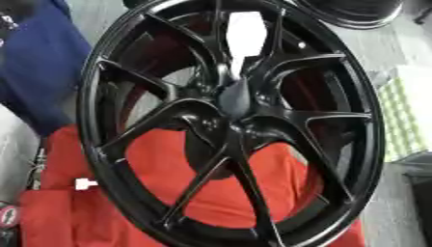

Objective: Pull the pin out of the wheel hub.

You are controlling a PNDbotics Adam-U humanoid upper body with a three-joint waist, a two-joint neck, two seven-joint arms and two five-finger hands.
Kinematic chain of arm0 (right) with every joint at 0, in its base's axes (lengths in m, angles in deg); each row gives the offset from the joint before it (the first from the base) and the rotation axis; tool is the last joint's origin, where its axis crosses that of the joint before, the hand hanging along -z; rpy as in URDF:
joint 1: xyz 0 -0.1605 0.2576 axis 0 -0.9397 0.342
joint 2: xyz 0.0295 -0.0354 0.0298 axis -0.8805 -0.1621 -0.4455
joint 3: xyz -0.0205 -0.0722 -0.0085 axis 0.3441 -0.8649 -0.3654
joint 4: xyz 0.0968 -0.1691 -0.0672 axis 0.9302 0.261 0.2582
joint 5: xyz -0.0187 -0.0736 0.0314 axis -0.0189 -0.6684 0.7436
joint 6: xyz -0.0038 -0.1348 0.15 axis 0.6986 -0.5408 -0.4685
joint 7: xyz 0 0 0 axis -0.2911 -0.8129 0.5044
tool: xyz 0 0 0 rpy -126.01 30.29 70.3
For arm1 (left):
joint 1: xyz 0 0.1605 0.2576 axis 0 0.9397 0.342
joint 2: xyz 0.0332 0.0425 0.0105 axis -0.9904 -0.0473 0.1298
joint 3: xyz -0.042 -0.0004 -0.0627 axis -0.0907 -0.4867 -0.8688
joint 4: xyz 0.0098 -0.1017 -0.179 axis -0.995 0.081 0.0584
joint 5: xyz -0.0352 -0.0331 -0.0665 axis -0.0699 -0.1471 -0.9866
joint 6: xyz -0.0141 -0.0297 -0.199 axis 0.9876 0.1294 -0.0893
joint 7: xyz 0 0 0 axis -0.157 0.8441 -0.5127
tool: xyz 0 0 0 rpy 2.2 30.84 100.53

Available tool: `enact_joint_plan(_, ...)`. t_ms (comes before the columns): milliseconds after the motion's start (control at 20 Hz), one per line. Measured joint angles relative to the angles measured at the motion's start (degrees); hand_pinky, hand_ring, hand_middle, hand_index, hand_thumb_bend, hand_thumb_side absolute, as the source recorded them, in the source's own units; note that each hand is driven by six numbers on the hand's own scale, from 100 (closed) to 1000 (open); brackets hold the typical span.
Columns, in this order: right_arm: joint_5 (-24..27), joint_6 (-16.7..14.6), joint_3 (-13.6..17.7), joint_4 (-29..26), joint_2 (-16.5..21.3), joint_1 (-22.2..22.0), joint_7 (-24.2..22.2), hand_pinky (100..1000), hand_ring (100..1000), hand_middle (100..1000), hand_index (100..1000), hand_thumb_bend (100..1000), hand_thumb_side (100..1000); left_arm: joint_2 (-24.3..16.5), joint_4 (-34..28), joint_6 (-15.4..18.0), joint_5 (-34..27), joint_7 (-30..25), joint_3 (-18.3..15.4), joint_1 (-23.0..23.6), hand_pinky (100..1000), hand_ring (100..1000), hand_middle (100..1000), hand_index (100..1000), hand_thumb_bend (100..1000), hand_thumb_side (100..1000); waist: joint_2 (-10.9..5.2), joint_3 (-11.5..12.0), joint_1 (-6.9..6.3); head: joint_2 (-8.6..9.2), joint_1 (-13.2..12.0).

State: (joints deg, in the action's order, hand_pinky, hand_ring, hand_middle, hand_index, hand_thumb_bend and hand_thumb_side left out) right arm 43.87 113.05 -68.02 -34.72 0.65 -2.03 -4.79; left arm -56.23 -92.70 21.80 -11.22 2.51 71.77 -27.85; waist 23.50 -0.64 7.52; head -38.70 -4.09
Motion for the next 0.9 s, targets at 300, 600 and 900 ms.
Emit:
enact_joint_plan(300,-0.20,4.31,4.33,5.34,-3.19,-4.83,5.27,866,892,859,919,233,199,0.04,0.00,0.35,0.27,0.39,-0.32,0.23,838,693,614,786,100,609,-0.01,-0.55,-0.89,0.01,-0.54)
enact_joint_plan(600,0.85,5.41,6.97,6.49,-6.12,-5.09,15.16,827,838,808,874,132,318,0.22,0.00,0.33,0.27,0.42,-0.32,0.24,838,694,614,786,100,608,-0.45,-0.74,-1.02,0.02,-0.85)
enact_joint_plan(900,7.99,5.79,7.42,3.56,-7.77,-3.66,35.06,730,595,532,676,100,114,0.53,0.00,0.33,0.23,0.43,-0.32,0.22,838,694,614,785,100,607,-0.68,-0.58,-1.06,0.02,-0.84)
